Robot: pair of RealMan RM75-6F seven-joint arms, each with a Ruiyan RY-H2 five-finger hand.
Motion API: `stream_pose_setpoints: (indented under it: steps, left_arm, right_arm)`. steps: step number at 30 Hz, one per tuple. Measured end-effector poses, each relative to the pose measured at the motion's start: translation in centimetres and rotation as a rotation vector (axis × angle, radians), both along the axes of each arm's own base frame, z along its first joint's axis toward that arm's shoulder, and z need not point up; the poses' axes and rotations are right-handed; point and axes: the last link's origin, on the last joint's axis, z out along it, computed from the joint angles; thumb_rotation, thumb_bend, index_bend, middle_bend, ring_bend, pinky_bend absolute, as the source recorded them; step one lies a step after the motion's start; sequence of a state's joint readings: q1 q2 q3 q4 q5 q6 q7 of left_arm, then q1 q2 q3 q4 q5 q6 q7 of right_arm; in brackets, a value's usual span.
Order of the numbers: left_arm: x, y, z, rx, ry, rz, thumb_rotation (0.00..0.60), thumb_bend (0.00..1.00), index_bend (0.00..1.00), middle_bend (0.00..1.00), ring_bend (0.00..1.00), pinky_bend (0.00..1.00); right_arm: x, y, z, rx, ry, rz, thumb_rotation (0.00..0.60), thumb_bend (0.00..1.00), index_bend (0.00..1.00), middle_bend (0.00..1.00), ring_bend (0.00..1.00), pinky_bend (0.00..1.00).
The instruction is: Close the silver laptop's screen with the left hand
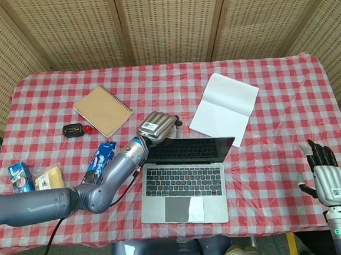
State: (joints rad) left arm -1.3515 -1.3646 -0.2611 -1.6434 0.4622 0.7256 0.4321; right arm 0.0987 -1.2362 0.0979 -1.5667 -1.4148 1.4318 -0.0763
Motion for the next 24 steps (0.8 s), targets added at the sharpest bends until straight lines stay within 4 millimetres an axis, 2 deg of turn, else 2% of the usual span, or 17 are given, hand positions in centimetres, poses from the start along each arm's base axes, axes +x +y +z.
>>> stream_pose_setpoints:
  steps: [12, 24]
  left_arm:
    - [-0.3, -3.2, -0.2, -0.057, 0.001, -0.065, 0.600, 1.00, 0.61, 0.39, 0.42, 0.39]
    - [-2.2, -6.1, -1.4, -0.144, 0.002, -0.067, 0.600, 1.00, 0.61, 0.39, 0.42, 0.39]
  right_arm:
    - [0.5, 0.3, 0.0, 0.003, -0.001, 0.020, 0.600, 0.72, 0.00, 0.00, 0.00, 0.00]
    - [0.6, 0.4, 0.0, 0.003, 0.004, 0.020, 0.600, 0.72, 0.00, 0.00, 0.00, 0.00]
